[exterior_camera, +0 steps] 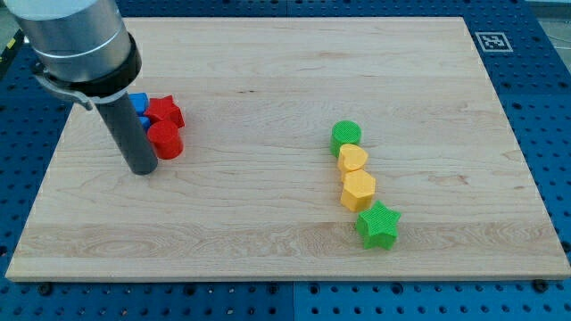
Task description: Place your arm in between the red circle and red star
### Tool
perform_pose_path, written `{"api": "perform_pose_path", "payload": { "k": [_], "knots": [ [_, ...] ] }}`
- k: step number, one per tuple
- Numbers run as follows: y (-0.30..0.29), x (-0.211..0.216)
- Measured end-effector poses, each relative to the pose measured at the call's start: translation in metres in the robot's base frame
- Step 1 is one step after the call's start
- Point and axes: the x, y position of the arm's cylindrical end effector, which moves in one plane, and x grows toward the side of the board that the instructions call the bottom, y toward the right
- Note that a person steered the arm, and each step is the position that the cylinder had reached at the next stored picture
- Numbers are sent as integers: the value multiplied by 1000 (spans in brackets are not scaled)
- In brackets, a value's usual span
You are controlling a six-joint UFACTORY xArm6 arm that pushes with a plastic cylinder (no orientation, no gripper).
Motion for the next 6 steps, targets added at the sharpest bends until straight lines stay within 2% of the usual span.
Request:
{"api": "perform_pose_path", "payload": {
  "k": [3,6],
  "knots": [
    [0,-24],
    [35,-29]
  ]
}}
